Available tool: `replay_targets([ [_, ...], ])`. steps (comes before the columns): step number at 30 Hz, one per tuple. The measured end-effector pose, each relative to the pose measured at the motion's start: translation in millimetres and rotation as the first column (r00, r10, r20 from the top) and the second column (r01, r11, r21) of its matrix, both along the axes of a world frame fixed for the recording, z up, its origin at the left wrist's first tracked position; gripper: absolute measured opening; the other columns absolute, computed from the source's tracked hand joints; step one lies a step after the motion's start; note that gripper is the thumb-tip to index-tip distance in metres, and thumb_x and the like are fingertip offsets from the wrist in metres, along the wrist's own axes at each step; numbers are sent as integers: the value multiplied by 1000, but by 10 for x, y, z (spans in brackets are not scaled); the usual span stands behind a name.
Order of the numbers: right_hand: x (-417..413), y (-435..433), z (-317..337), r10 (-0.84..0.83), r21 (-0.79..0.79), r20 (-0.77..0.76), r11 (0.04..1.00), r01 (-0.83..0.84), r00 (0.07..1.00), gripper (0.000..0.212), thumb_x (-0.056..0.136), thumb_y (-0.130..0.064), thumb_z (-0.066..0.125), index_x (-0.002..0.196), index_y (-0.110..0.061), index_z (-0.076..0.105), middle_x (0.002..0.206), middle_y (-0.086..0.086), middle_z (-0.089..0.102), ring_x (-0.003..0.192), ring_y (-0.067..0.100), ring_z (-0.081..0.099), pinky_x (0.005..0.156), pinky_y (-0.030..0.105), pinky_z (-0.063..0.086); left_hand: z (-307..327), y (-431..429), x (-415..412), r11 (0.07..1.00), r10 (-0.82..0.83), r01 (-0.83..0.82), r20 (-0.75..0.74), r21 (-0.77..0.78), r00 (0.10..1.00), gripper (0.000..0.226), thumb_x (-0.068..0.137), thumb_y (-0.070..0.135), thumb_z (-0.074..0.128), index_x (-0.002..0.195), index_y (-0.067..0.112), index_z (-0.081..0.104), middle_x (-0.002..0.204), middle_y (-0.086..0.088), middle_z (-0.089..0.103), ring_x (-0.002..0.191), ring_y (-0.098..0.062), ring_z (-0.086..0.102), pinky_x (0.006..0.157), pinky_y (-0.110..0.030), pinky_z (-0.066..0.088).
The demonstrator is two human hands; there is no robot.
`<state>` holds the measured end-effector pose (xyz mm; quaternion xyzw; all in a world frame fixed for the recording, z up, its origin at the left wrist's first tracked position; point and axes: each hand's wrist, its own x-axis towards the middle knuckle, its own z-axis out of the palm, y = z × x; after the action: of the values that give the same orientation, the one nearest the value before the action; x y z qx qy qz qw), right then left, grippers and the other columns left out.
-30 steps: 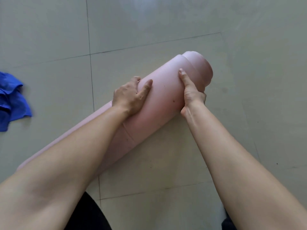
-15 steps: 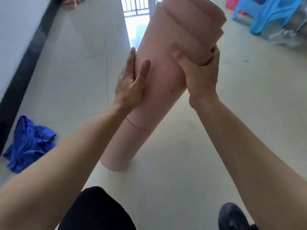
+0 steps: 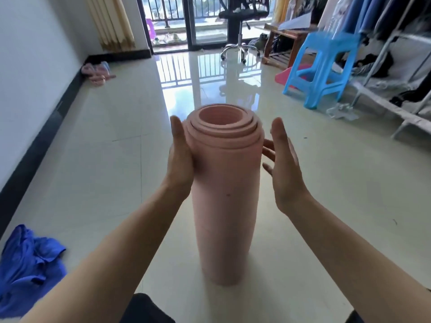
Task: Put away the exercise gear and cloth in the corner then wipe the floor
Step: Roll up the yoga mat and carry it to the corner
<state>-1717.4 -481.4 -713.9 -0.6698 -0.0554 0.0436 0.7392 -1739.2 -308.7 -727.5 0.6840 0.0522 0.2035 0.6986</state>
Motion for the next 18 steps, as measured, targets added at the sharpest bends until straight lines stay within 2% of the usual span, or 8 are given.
replay_targets([
  [3,-8,-106,-71,-6,-32,46,999,7,999,45,80,-74,47,110,-42,55,108,-13,67,100,-6,64,85,20,52,245,47,43,996,39,-42,-34,-83,999,56,96,67,34,98,33,78,104,13,75,103,3,66,99,-23,47],
  [5,26,-130,-76,18,-31,53,999,-16,998,40,82,-72,47,110,-44,53,101,-24,64,96,-8,64,83,20,51,322,130,74,998,29,-35,-120,-44,992,45,90,57,62,122,26,67,112,7,73,104,-5,69,100,-30,49],
  [7,42,-124,-28,25,-49,70,999,-22,997,42,85,-74,46,116,-46,51,106,-31,61,101,-6,64,82,21,52,311,196,90,1000,23,-26,-185,-17,983,71,82,36,75,145,22,45,127,3,66,110,-11,67,107,-34,47],
  [10,117,-123,-28,-14,-146,172,988,40,985,66,81,-80,39,141,-53,38,143,-27,41,128,0,48,108,37,43,316,266,52,999,-45,38,-238,-34,970,93,69,20,78,151,26,35,134,-1,59,108,-13,68,103,-29,49],
  [12,142,-108,-16,99,-174,135,982,-74,986,81,73,-91,40,145,-55,33,149,-29,37,137,-1,39,118,43,31,384,309,-1,993,-122,117,-273,-32,954,92,65,14,79,149,24,41,126,-3,66,103,-14,70,97,-27,52],
  [14,150,-71,29,225,-132,21,967,-220,974,92,65,-96,44,145,-49,41,145,-26,48,136,-2,43,119,42,28,448,356,-65,986,-130,158,-340,56,931,89,63,23,84,144,25,47,120,1,70,104,-13,70,96,-27,52],
  [16,149,-28,83,234,-116,-89,963,-244,968,100,61,-95,48,147,-45,40,143,-21,52,134,3,46,119,43,29,508,404,-109,975,-66,148,-424,163,903,86,64,52,83,141,32,49,122,9,69,110,-10,67,99,-32,49],
  [18,126,2,106,222,-167,-168,954,-249,960,113,54,-97,51,151,-43,31,151,-18,45,138,9,43,116,44,29,540,423,-111,983,4,80,-460,163,888,59,79,65,67,129,34,62,114,11,71,106,-10,65,90,-36,48],
])
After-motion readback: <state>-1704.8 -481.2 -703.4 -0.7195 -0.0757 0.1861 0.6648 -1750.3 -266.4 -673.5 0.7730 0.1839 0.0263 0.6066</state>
